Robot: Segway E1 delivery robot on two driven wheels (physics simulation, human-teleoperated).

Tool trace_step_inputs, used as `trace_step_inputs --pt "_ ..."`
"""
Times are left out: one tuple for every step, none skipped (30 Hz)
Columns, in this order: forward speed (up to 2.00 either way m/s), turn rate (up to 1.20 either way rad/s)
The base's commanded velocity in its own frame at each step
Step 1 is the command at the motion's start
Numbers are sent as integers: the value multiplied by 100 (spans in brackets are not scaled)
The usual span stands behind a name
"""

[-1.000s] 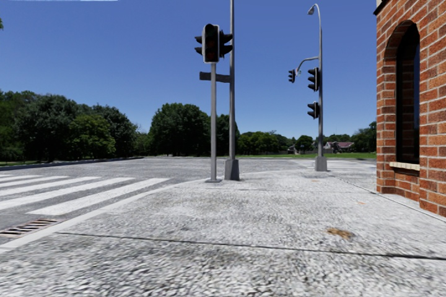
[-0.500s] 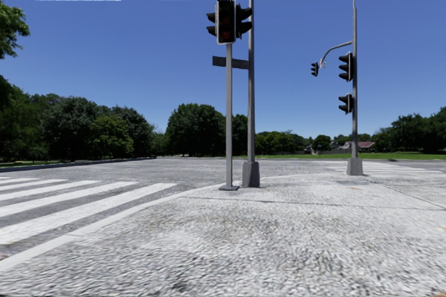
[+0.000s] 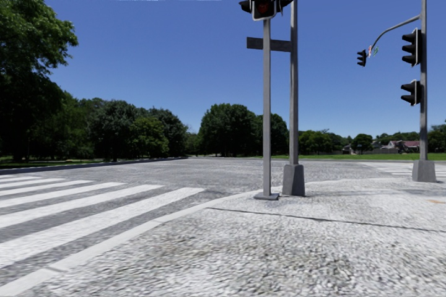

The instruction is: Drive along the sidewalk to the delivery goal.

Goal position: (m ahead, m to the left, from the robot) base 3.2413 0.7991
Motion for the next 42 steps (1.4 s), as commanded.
trace_step_inputs --pt "139 48" --pt "139 48" --pt "138 48" --pt "138 48" --pt "138 48" --pt "138 48" --pt "138 48" --pt "138 48" --pt "138 48" --pt "138 48" --pt "138 48" --pt "138 48" --pt "138 48" --pt "138 48" --pt "138 48" --pt "138 48" --pt "138 48" --pt "138 48" --pt "138 48" --pt "138 48" --pt "138 48" --pt "138 48" --pt "138 48" --pt "138 48" --pt "137 48" --pt "137 48" --pt "135 48" --pt "133 48" --pt "129 48" --pt "127 49" --pt "122 49" --pt "117 51" --pt "112 54" --pt "112 54" --pt "110 55" --pt "109 55" --pt "107 56" --pt "106 57" --pt "104 57" --pt "104 57" --pt "104 57" --pt "104 57"
